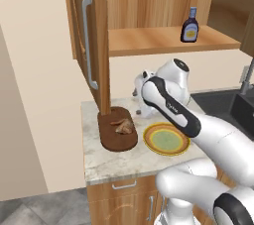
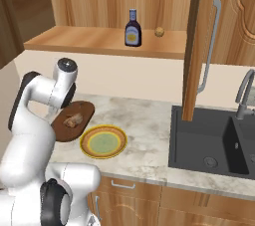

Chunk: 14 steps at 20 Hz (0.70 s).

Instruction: Pick the chicken drumstick from the plate and place it on the cutting board. Then pick the condiment bottle from the cabinet and place it next to the cutting board.

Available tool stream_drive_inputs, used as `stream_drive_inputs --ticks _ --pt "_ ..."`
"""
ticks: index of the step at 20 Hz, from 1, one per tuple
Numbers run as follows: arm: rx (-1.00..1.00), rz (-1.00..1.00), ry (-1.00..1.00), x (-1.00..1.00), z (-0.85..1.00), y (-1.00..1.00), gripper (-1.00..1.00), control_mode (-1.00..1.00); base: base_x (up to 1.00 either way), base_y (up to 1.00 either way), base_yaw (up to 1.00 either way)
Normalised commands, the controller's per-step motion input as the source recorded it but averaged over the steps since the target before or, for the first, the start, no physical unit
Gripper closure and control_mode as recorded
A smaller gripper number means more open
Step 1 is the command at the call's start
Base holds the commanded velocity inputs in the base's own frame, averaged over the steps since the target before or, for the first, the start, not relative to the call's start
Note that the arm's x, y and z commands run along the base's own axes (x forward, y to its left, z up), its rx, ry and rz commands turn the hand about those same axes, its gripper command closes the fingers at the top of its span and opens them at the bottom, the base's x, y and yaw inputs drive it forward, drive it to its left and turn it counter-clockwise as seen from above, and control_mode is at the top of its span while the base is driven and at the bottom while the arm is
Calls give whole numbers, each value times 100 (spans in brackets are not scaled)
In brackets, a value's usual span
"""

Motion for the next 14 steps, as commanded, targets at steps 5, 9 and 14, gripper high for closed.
stream_drive_inputs --ticks 5,9,14 --pt "5 0 -8 -48 20 -15 -100 -100 0 0 0" --pt "6 0 -3 -39 23 -16 -100 -100 0 0 0" --pt "9 0 -1 -35 27 -14 -100 -100 0 0 0"
